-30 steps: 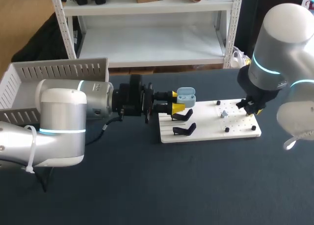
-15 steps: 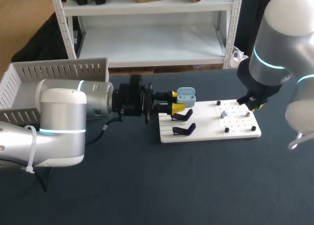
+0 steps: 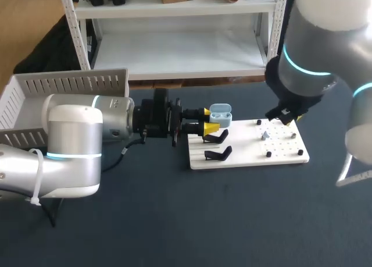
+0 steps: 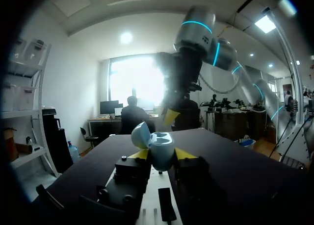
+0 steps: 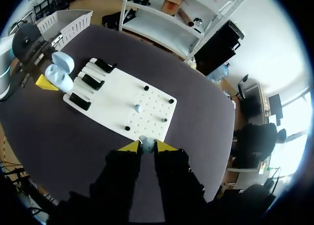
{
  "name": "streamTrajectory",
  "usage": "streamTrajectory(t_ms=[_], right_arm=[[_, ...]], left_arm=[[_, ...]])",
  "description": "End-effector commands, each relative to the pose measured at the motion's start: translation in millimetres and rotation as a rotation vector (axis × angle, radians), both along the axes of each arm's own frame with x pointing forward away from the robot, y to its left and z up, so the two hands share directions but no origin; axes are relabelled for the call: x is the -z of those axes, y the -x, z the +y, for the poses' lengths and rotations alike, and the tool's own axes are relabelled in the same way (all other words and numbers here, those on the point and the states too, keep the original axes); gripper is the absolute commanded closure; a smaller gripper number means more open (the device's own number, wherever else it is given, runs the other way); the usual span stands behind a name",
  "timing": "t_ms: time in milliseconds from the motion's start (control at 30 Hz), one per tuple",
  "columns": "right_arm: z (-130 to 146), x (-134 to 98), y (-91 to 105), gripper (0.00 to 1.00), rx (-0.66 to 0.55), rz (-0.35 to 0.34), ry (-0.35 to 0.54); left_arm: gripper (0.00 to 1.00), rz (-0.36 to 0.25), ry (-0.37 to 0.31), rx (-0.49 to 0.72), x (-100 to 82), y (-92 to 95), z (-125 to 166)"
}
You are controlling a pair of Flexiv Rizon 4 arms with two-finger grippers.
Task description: Pick up each earbud case from the left stands, insert the matching earbuds, close the lid, and place the case in the box.
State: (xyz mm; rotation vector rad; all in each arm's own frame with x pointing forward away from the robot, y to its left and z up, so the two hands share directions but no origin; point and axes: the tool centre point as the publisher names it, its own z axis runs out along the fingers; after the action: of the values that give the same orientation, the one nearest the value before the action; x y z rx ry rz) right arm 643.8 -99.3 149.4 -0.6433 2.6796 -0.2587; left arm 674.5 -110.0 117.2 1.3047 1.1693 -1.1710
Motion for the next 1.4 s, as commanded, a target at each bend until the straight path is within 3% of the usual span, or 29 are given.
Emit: streamTrajectory(t_ms=[33, 300, 833, 867, 967, 1033, 1133, 1200, 1400], right_arm=[[27.0, -42.4, 23.1, 1.00, 0.044, 0.043, 0.047], [64.2, -47.8, 37.7, 1.00, 0.115, 0.053, 0.031], [64.2, -47.8, 37.7, 1.00, 0.115, 0.053, 0.031], [68.5, -51.2, 34.0, 1.00, 0.152, 0.021, -0.001], [78.8, -58.1, 27.2, 1.00, 0.344, 0.022, -0.133], [82.1, -54.6, 23.6, 1.00, 0.524, 0.096, -0.198], [85.3, -55.2, 19.3, 1.00, 0.682, 0.108, -0.263], [89.6, -53.3, 20.3, 1.00, 0.716, 0.113, -0.223], [94.9, -55.0, 20.4, 1.00, 0.730, 0.127, -0.261]], left_arm=[[1.00, -0.001, 0.003, -0.001, 0.9, -0.3, 0.0], [1.00, -0.001, 0.003, -0.001, 0.9, -0.3, 0.0], [1.00, -0.001, 0.003, -0.001, 0.9, -0.3, 0.0], [1.00, -0.001, 0.003, -0.001, 0.9, -0.3, 0.0], [1.00, -0.001, 0.003, -0.001, 0.9, -0.3, 0.0], [1.00, -0.001, 0.003, -0.001, 0.9, -0.3, 0.0], [1.00, -0.001, 0.003, -0.001, 0.9, -0.3, 0.0], [1.00, -0.001, 0.003, -0.001, 0.9, -0.3, 0.0], [1.00, -0.001, 0.003, -0.001, 0.9, -0.3, 0.0]])
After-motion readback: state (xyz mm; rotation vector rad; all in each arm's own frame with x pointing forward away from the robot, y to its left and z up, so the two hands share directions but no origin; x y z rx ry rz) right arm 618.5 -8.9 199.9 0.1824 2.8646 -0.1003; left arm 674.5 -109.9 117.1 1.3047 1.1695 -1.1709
